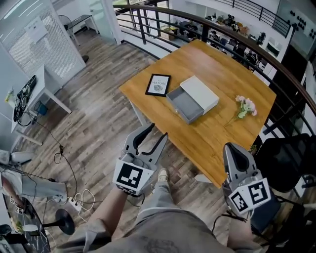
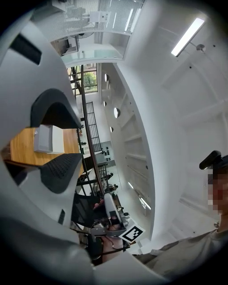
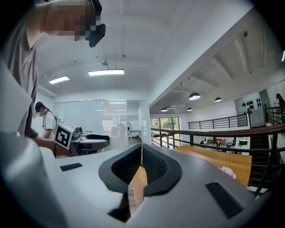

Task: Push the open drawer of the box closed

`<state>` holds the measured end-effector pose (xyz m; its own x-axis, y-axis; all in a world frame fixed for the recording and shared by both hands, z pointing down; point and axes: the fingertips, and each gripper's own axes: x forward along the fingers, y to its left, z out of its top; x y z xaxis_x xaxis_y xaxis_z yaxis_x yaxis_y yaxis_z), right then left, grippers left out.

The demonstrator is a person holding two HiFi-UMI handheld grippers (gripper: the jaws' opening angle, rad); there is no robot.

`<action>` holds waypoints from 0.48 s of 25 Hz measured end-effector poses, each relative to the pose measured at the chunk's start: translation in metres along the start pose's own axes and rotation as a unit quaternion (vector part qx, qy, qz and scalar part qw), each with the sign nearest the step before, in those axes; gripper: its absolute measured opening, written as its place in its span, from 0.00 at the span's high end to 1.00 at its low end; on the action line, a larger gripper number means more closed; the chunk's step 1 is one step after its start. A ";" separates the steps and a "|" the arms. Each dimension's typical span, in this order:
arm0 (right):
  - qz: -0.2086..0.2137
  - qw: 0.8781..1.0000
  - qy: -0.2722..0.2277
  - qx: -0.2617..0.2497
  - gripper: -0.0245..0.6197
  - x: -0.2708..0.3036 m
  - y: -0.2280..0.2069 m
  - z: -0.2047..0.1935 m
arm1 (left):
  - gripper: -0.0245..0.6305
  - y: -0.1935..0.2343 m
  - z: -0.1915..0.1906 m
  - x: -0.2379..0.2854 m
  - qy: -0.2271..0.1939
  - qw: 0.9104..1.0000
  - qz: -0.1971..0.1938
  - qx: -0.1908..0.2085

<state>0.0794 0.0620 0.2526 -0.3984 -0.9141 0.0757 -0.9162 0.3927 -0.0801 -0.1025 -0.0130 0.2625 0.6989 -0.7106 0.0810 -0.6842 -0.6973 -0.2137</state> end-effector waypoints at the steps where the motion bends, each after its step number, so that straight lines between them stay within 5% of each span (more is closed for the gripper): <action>1: -0.005 1.000 0.005 0.002 0.91 0.012 -0.005 -0.002 | 0.67 0.008 -0.008 0.012 0.006 1.000 -0.006 0.002; 12: -0.061 0.997 0.049 0.025 0.91 0.130 -0.062 -0.033 | 0.67 0.065 -0.116 0.129 0.075 0.993 -0.090 0.002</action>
<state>0.0829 -0.0776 0.3005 -0.2892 -0.9395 0.1836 -0.9556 0.2718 -0.1142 -0.0808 -0.1607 0.3717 0.7710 -0.5803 0.2624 -0.5498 -0.8144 -0.1856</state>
